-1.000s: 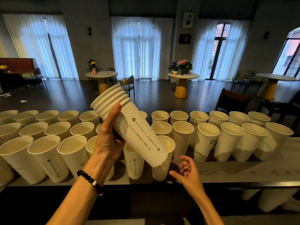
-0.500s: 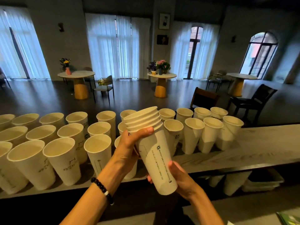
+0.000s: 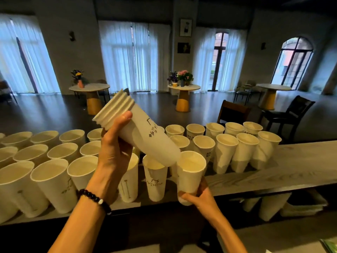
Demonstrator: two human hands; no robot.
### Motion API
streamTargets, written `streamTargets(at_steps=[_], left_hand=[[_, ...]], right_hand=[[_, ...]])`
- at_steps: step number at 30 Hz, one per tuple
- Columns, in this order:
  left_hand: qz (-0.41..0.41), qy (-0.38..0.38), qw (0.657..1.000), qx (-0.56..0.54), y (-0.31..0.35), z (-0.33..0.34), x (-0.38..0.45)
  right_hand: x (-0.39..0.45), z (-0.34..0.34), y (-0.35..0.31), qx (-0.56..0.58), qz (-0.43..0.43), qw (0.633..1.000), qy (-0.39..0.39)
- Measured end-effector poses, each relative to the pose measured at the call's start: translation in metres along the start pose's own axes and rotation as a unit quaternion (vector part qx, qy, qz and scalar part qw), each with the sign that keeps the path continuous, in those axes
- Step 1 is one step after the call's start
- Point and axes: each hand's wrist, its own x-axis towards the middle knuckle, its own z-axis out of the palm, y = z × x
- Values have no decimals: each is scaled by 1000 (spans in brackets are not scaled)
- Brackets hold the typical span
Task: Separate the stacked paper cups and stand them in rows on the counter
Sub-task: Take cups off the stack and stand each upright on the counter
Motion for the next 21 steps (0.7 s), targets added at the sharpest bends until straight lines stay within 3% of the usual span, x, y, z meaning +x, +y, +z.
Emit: streamTargets(at_steps=[3, 7, 17, 19, 21], left_hand=[[28, 37, 999, -13, 7, -10, 1], [54, 71, 996, -17, 0, -16, -6], [18, 58, 998, 18, -38, 25, -20], [5, 43, 999, 22, -44, 39, -22], [-9, 23, 999, 30, -51, 54, -22]], right_hand=[[22, 5, 8, 11, -10, 1000, 14], [49, 4, 21, -15, -10, 999, -33], [72, -12, 30, -78, 28, 993, -84], [67, -25, 26, -39, 14, 997, -59], [59, -43, 11, -28, -33, 999, 17]])
